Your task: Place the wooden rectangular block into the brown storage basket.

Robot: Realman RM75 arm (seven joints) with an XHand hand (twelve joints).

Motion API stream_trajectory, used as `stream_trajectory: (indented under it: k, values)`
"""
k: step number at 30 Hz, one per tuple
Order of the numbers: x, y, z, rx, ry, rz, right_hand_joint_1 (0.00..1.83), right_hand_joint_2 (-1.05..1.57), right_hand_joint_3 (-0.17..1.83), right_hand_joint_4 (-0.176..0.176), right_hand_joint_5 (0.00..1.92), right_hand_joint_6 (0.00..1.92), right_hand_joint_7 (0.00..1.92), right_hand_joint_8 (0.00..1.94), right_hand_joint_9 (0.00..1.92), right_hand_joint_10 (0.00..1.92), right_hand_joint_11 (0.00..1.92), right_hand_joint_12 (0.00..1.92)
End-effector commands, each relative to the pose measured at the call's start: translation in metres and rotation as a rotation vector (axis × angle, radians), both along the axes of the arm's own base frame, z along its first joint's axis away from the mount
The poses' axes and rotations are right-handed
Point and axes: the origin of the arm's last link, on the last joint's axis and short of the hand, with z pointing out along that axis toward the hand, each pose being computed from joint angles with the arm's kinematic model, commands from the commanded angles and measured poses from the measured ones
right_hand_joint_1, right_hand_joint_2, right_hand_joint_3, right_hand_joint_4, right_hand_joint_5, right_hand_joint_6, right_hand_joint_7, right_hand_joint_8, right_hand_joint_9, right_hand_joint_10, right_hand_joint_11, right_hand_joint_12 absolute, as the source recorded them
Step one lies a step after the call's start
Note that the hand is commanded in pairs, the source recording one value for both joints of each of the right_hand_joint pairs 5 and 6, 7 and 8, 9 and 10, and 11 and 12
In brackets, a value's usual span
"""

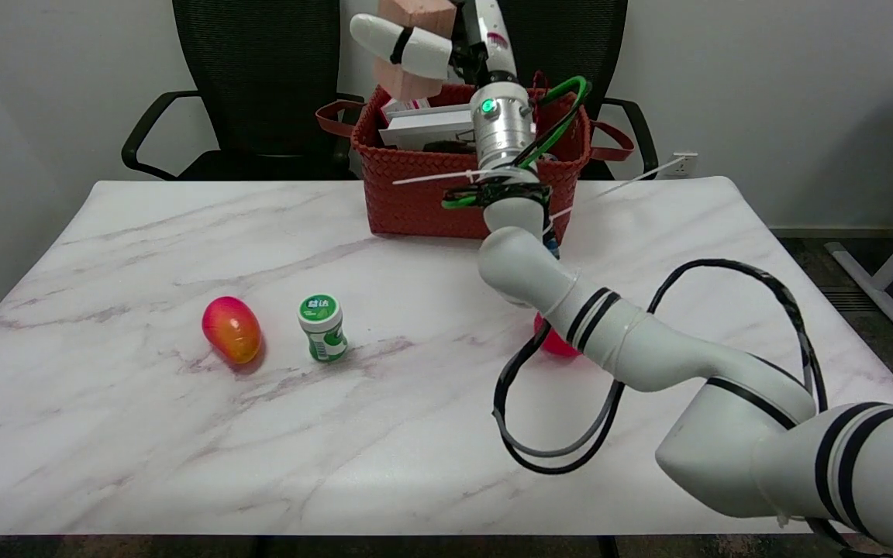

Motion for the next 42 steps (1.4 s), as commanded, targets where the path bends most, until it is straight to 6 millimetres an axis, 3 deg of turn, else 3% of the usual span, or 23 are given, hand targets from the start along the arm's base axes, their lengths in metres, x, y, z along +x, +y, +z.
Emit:
stream_trajectory:
  k: [1,15,29,42]
  values:
    - [0.033,-0.023,0.055,-0.123,0.076,0.011,1.12,0.53,0.08,0.000,1.23,1.23,1.70,1.70,1.52,1.52,1.22,1.22]
    - [0.031,-0.045,0.092,-0.226,0.126,-0.079,1.09,0.46,0.07,0.000,1.22,1.22,1.67,1.67,1.47,1.47,1.19,1.19]
    - [0.014,-0.055,0.132,-0.342,0.123,-0.208,1.06,0.49,-0.01,0.000,1.15,1.15,1.62,1.62,1.43,1.43,1.16,1.16]
    - [-0.010,-0.054,0.170,-0.402,0.166,-0.341,0.94,0.62,0.00,0.000,1.13,1.13,1.53,1.53,1.29,1.29,0.93,0.93]
